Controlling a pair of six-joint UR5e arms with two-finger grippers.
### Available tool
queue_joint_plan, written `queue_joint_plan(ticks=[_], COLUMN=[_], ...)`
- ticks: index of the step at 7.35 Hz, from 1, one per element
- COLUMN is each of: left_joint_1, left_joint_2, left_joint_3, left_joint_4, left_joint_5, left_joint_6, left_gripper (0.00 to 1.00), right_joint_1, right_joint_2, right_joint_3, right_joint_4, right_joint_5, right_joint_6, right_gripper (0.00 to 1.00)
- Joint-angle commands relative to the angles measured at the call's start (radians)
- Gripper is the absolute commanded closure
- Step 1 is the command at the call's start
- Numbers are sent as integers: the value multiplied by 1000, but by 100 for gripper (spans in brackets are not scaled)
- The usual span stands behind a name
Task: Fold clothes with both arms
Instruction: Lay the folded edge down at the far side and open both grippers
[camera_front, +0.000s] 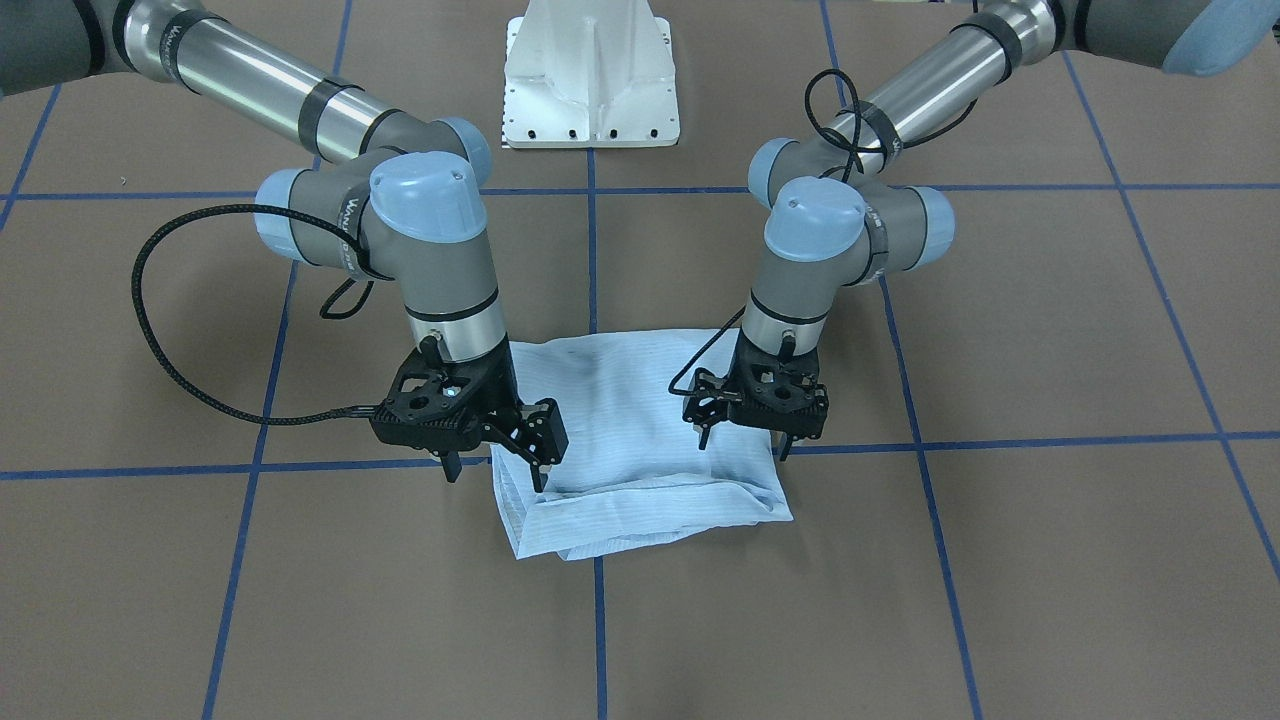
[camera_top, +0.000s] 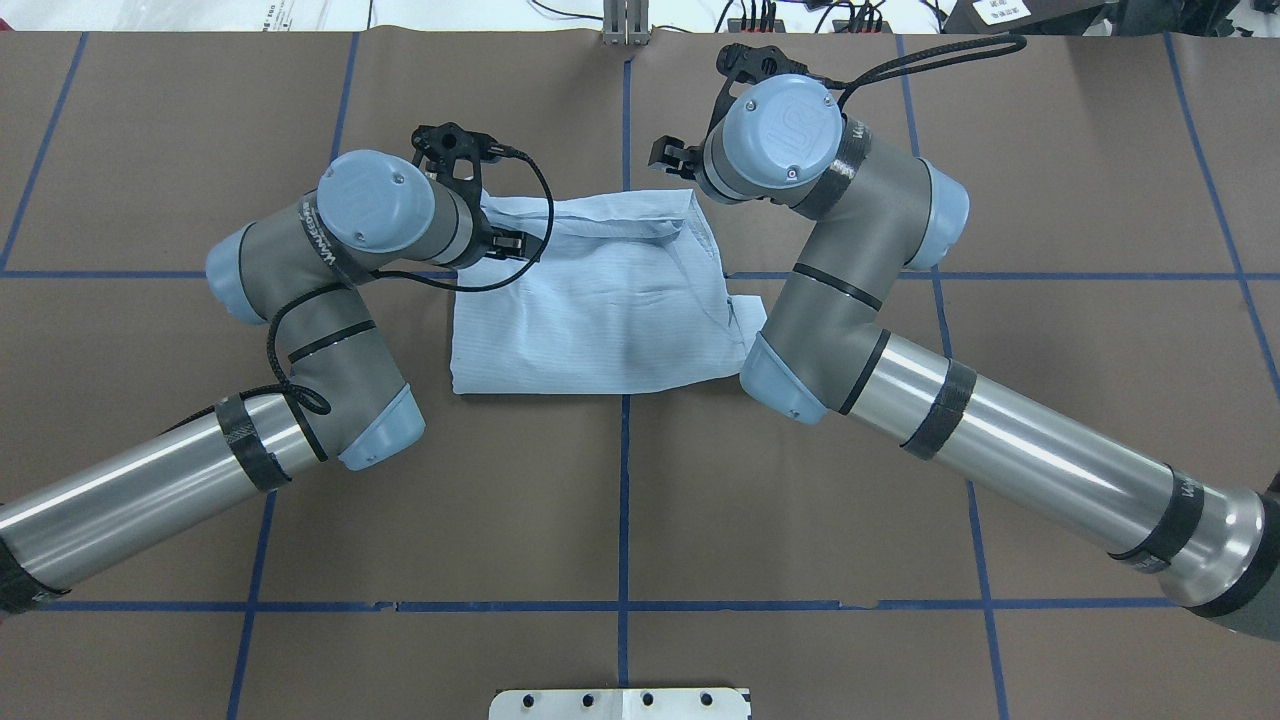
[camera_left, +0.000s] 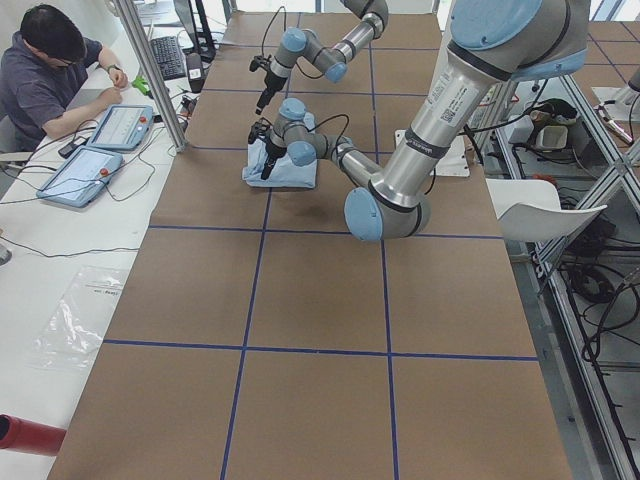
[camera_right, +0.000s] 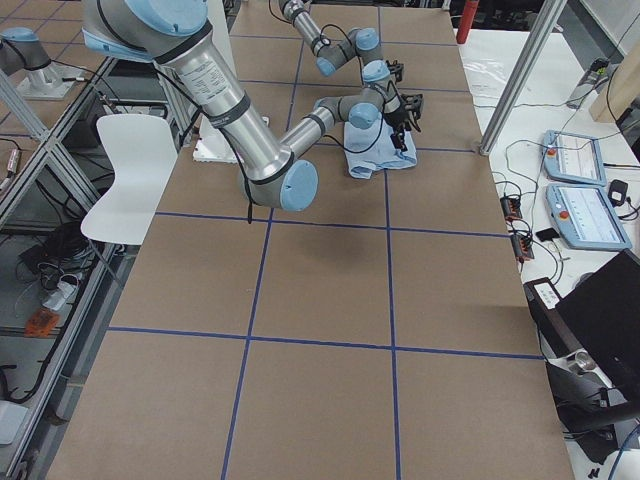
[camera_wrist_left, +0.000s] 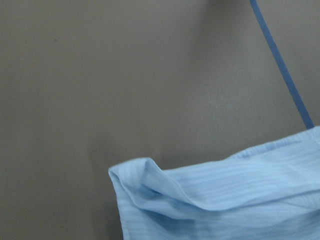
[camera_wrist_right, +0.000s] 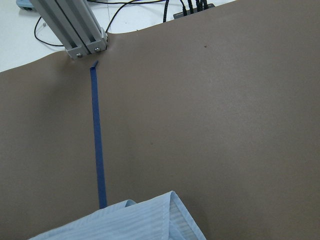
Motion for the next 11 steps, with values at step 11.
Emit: queue_joint_plan(ticks=[11], left_joint_1=[-206], left_joint_2=[-68], left_joint_3=[172], left_joint_4=[-137], left_joint_5=[-94], left_joint_6=[172], left_gripper=[0], right_joint_1=[-91], right_joint_2=[12], right_joint_3=[-21], right_joint_4=[-15], right_joint_5=[-152], right_joint_6=[25], right_gripper=[0])
